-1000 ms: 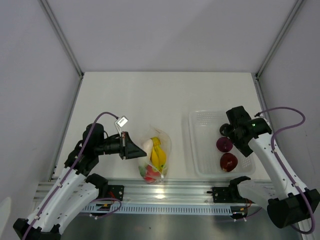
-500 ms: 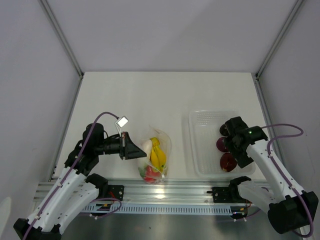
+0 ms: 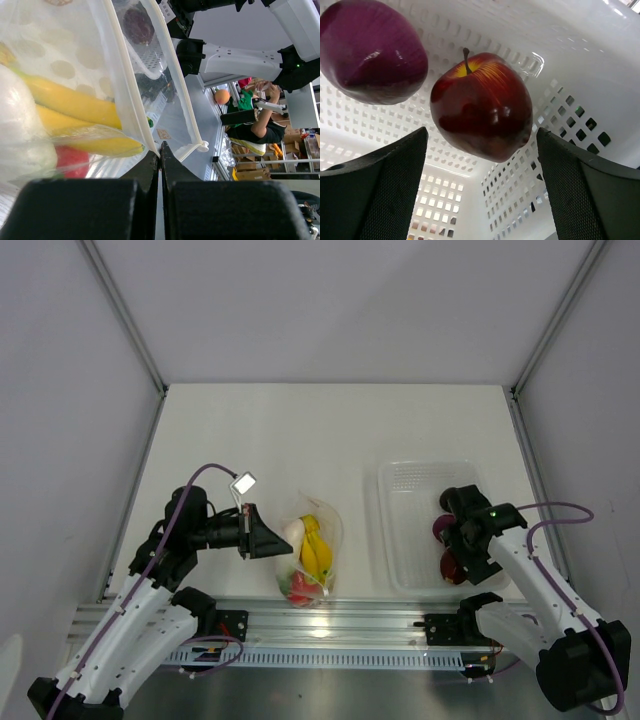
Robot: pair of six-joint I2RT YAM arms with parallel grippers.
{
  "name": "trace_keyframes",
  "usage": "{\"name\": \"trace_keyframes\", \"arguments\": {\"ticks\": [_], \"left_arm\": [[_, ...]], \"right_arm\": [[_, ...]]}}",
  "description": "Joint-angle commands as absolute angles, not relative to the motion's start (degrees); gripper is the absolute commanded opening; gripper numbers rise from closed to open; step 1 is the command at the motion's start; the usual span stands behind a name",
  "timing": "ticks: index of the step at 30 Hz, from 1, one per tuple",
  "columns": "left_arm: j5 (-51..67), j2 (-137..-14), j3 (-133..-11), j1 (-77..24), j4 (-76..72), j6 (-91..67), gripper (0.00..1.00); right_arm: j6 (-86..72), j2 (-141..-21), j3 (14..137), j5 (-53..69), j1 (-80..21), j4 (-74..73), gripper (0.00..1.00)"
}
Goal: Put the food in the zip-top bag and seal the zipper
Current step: Pick up the fake fruit from the bin.
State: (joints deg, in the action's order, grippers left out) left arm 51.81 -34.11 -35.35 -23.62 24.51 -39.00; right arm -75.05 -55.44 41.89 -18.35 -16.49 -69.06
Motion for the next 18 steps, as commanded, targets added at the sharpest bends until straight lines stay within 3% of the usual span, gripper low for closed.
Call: {"name": "trace_keyframes", "arguments": {"ticks": [1,9,12,15,16,18], "left_arm": [[53.88,-34.28,-35.95,-23.12,22.76,-38.58,0.01],[53.7,-34.28,-36.47,-23.12,23.03,-38.85,0.01],[53.7,-34.54,-37.09,-23.03,23.29,-38.67,0.0],[53.7,-34.72,-37.35,-23.03,23.64,-38.32,0.01],[53.79,-34.8,-37.61,-22.94,23.9,-38.15,0.01],[53.79,-34.98,-37.62,-22.85,23.82,-38.14,0.01]], "right_arm": [[-76.73,-55.63,41.92,-19.95,-16.26,-68.12,0.9],[-76.64,-62.04,42.28,-22.23,-15.91,-66.28,0.91],[-76.29,-63.19,41.05,-22.76,-15.38,-64.26,0.85],[-75.68,-63.63,39.73,-22.24,-15.38,-62.41,0.66],[-75.15,-63.2,39.64,-21.98,-15.29,-62.14,0.49],[-74.54,-61.89,39.99,-21.45,-15.29,-61.7,0.28]]}}
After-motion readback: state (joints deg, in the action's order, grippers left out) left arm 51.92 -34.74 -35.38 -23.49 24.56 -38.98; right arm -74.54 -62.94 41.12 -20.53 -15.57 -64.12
